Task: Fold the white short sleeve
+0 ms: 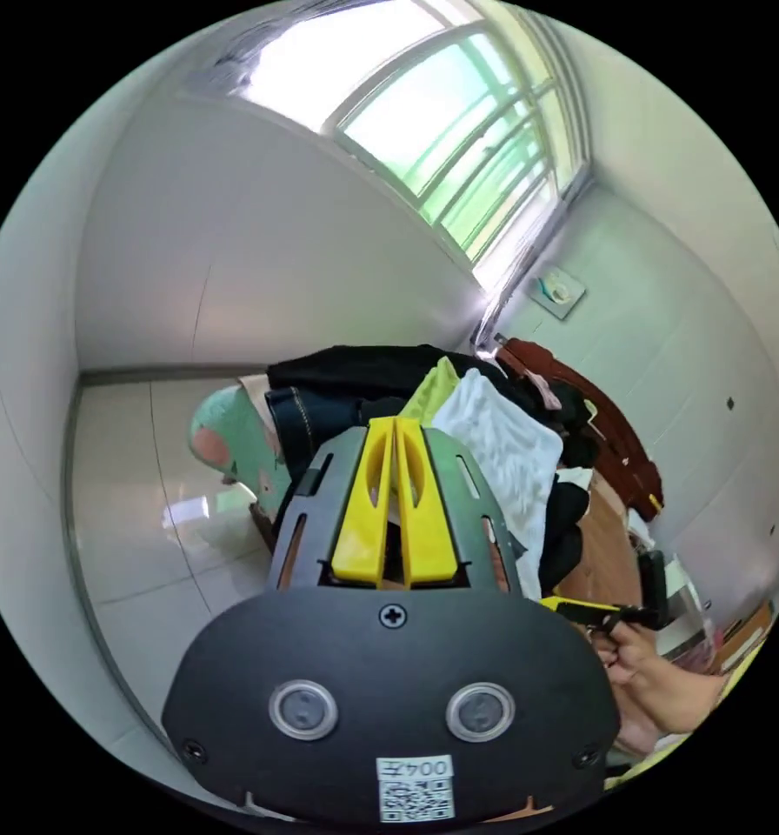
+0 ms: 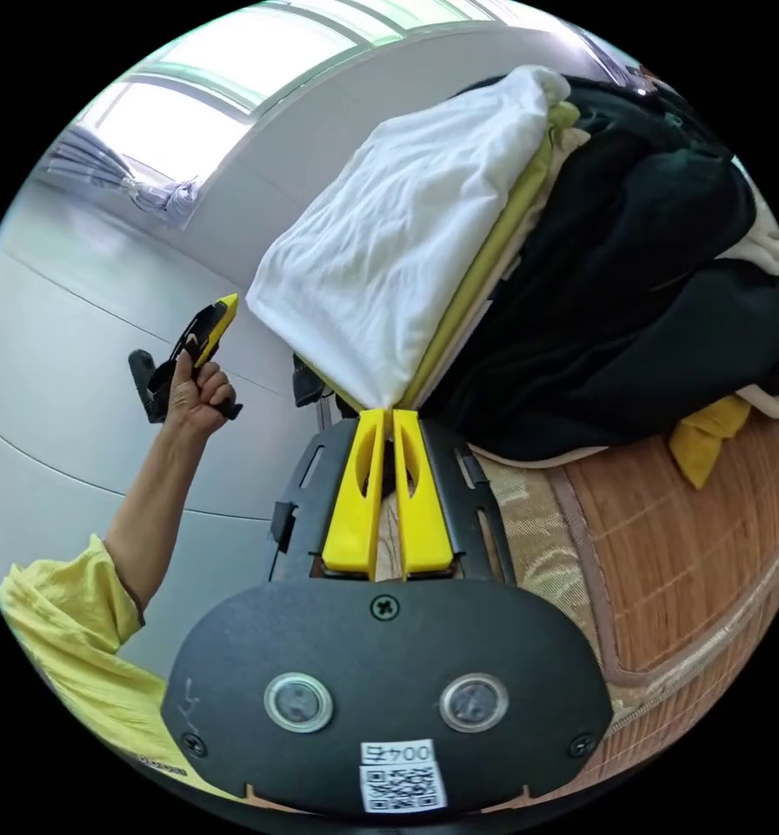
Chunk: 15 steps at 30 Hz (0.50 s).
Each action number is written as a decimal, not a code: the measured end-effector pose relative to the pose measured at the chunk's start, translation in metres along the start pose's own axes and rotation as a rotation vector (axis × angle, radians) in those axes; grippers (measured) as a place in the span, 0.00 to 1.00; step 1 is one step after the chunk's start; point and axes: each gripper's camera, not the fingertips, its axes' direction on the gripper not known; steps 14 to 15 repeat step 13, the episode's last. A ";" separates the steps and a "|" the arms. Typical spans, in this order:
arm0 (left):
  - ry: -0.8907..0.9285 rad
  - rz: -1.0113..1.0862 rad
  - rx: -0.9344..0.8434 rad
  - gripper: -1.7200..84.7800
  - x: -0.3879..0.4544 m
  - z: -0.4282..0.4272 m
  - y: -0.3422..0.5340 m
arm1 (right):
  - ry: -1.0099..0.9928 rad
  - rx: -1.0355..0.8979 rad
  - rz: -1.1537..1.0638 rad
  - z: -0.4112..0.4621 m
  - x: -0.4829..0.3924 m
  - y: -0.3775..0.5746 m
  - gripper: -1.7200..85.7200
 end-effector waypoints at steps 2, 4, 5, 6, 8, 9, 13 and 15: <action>0.019 0.159 -0.040 0.02 0.048 0.000 0.016 | 0.118 0.056 -0.025 -0.032 -0.015 0.015 0.09; 0.078 0.365 -0.143 0.02 0.122 0.013 0.058 | 0.188 0.081 0.016 -0.053 -0.007 0.031 0.13; 0.095 0.412 -0.168 0.02 0.141 0.018 0.072 | 0.228 0.099 0.058 -0.066 0.006 0.041 0.13; 0.117 0.491 -0.214 0.02 0.176 0.028 0.102 | 0.248 0.110 0.087 -0.071 0.015 0.046 0.13; 0.151 0.574 -0.266 0.02 0.222 0.045 0.145 | 0.258 0.140 0.216 -0.088 0.052 0.052 0.13; 0.156 0.621 -0.303 0.02 0.249 0.058 0.169 | 0.262 0.148 0.236 -0.090 0.059 0.051 0.12; 0.170 0.695 -0.406 0.03 0.305 0.094 0.219 | 0.403 0.113 0.147 -0.079 0.054 -0.002 0.13; 0.170 0.695 -0.406 0.03 0.305 0.094 0.219 | 0.403 0.113 0.147 -0.079 0.054 -0.002 0.13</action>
